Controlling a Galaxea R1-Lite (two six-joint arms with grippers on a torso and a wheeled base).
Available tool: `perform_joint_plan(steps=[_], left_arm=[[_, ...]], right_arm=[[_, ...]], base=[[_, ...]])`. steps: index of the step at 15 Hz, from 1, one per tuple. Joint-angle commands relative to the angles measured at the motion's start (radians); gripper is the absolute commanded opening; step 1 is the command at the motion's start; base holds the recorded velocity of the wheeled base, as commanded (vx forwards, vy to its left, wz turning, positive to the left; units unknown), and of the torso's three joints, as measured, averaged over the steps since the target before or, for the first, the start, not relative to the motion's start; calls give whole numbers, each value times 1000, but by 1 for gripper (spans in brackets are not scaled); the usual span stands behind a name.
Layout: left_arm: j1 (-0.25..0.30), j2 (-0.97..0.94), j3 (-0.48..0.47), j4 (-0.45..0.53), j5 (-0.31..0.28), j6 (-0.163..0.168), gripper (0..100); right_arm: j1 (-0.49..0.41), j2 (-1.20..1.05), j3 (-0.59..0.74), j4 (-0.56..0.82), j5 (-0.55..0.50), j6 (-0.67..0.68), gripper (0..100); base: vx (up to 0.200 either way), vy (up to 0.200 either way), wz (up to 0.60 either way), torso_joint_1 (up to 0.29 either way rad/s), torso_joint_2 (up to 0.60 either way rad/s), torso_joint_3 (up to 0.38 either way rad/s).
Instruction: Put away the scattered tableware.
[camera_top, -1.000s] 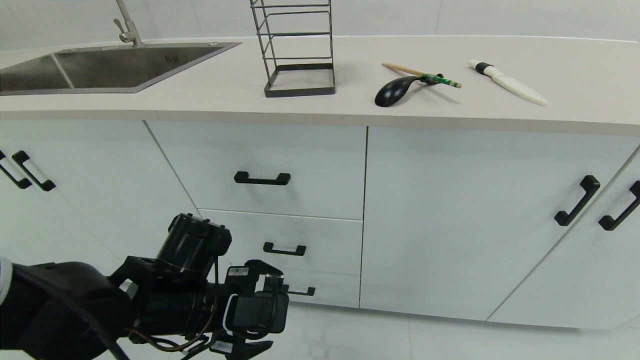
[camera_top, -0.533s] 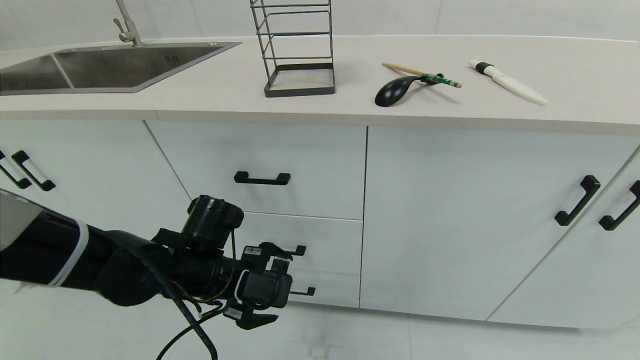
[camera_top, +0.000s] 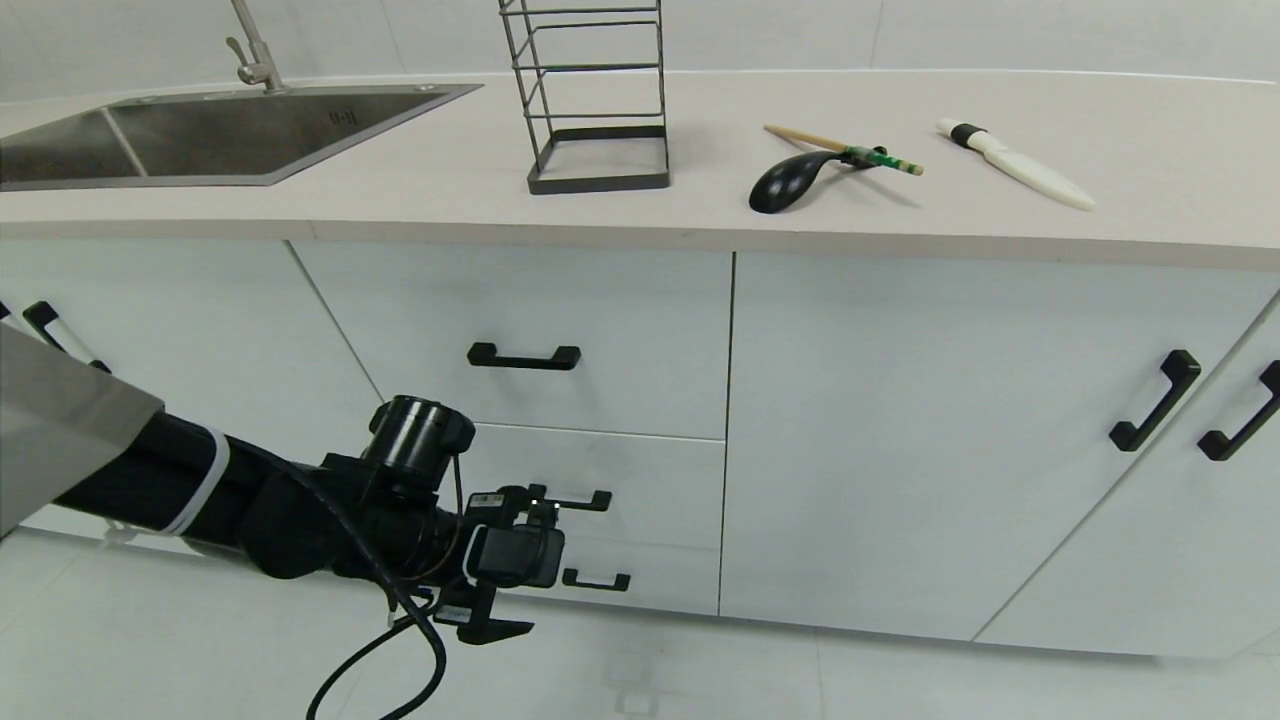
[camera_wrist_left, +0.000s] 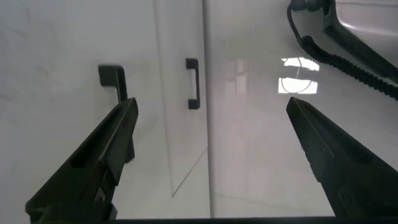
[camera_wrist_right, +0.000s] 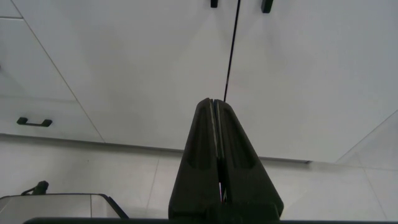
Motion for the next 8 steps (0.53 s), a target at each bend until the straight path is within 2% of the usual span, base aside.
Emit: perform_joint_plan(steps=[1,3,5,6,7,8], left_arm=[[17,17,9,-35,8,-5,100],[17,26,26,-103,32,-32,100],[17,43,84,-189,69,-91,100],[17,63,135,-285,95,-149,100],[12,80,152,-342,98,-187,100],[11,87,153,-371,100,-201,100]], right_arm=[[0,0,0,0,0,0,0],[0,0,0,0,0,0,0],[0,0,0,0,0,0,0],[0,0,0,0,0,0,0],[0,0,0,0,0,0,0],[0,0,0,0,0,0,0]], base=[[0,0,0,0,0,0],[0,0,0,0,0,0],[0,0,0,0,0,0],[0,0,0,0,0,0],[0,0,0,0,0,0],[0,0,0,0,0,0]])
